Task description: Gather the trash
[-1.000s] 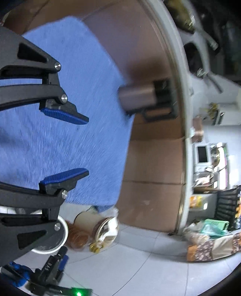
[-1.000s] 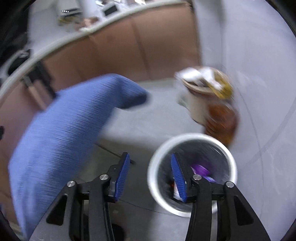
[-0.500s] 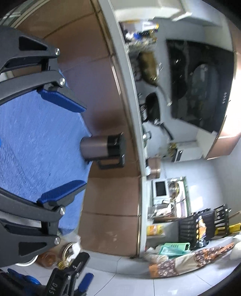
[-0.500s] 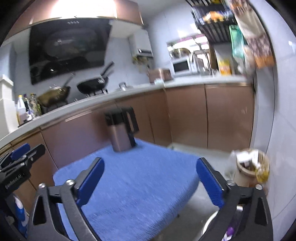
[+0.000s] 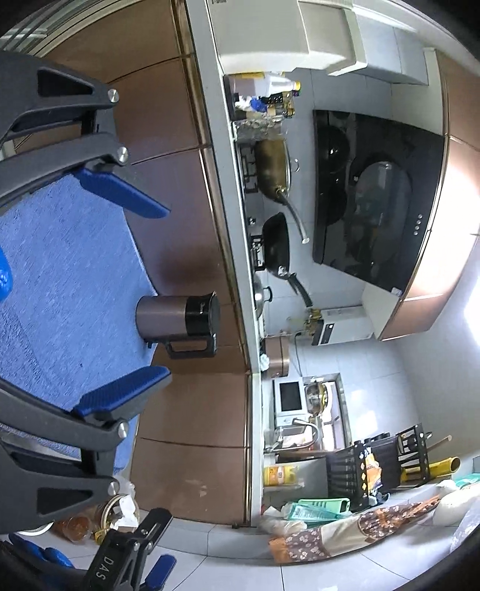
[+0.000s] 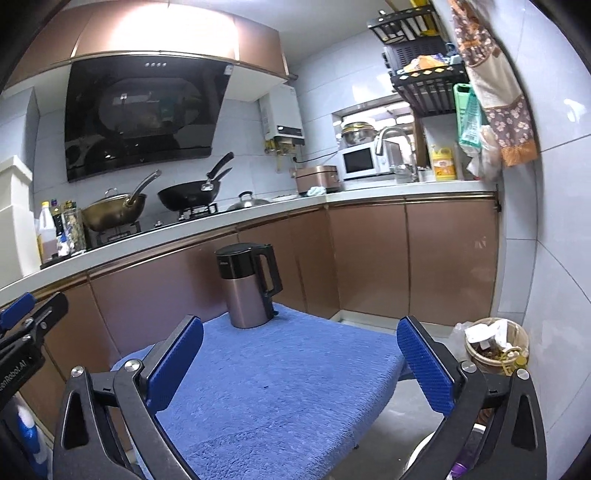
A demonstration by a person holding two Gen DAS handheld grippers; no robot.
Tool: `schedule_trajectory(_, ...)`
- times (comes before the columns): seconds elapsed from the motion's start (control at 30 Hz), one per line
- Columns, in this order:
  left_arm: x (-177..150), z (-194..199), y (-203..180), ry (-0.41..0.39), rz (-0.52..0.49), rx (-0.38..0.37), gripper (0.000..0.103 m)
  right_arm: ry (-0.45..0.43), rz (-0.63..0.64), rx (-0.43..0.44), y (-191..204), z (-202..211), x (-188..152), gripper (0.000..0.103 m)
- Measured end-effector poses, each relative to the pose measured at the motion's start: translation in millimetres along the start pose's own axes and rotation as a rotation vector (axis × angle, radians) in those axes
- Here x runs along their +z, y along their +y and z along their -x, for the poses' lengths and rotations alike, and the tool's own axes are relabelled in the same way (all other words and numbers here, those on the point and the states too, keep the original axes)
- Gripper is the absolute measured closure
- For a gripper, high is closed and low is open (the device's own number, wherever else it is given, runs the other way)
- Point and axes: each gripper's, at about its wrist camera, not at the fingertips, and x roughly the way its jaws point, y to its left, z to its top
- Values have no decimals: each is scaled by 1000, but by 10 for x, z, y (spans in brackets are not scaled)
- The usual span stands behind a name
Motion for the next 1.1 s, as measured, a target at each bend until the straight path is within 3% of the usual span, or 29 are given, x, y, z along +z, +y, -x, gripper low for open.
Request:
schedule_trajectory(0.4, -38, 49, -44, -1, -18, -15, 22, -21, 6, -123, -66, 58, -21, 0)
schedule_trajectory(1.1, -69, 23, 61, 21, 7, 1, 22, -71, 10, -178, -82, 193, 26, 0)
